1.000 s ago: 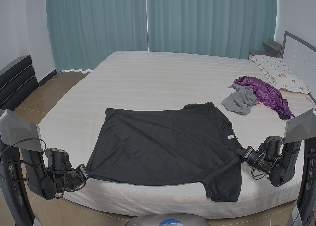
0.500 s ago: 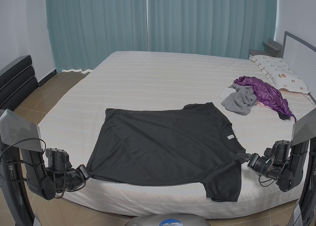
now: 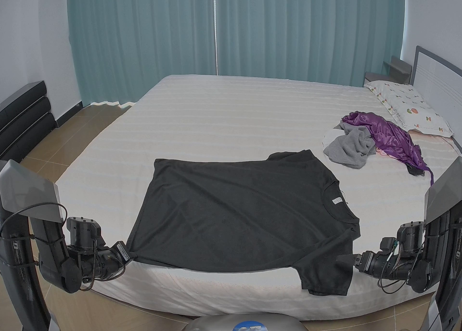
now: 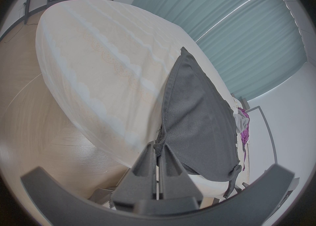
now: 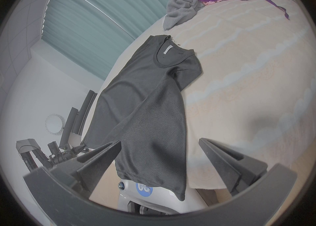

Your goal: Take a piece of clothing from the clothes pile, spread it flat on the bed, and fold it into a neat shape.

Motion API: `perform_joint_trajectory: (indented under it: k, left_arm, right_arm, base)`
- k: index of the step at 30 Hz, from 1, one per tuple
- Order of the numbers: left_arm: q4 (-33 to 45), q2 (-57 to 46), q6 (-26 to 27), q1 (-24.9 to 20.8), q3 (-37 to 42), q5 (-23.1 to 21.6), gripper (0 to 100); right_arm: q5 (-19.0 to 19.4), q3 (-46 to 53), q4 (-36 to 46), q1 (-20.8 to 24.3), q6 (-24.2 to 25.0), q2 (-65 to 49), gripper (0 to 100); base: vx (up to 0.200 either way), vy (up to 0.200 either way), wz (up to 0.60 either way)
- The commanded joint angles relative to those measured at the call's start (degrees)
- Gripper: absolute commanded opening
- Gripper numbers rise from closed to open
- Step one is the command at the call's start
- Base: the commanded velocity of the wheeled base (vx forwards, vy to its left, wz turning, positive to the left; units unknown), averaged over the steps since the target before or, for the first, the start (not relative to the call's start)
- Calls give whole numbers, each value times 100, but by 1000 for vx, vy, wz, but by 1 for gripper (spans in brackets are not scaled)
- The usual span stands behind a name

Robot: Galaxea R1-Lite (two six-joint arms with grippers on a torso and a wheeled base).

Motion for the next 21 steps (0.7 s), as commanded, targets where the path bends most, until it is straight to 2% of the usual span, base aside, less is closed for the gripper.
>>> perform_joint_trajectory:
  k: [1,8,9,21]
  left_arm:
    - [-2,7,-2,2,1,-1,0]
    - [-2,7,-2,2,1,-1,0]
    - [-2,7,-2,2,1,-1,0]
    - [-2,7,7,2,1,-1,0]
  right_arm:
    - [-17,-167,-87,141,64,107,100]
    - [-123,-343,-87,273,82,195,100]
    - [-184,-360,-87,264,73,204,0]
    - [-351,9,-96,141,-173,19,0]
  base:
    - [0,0,0]
    - [0,0,0]
    - [0,0,0]
    - [0,0,0]
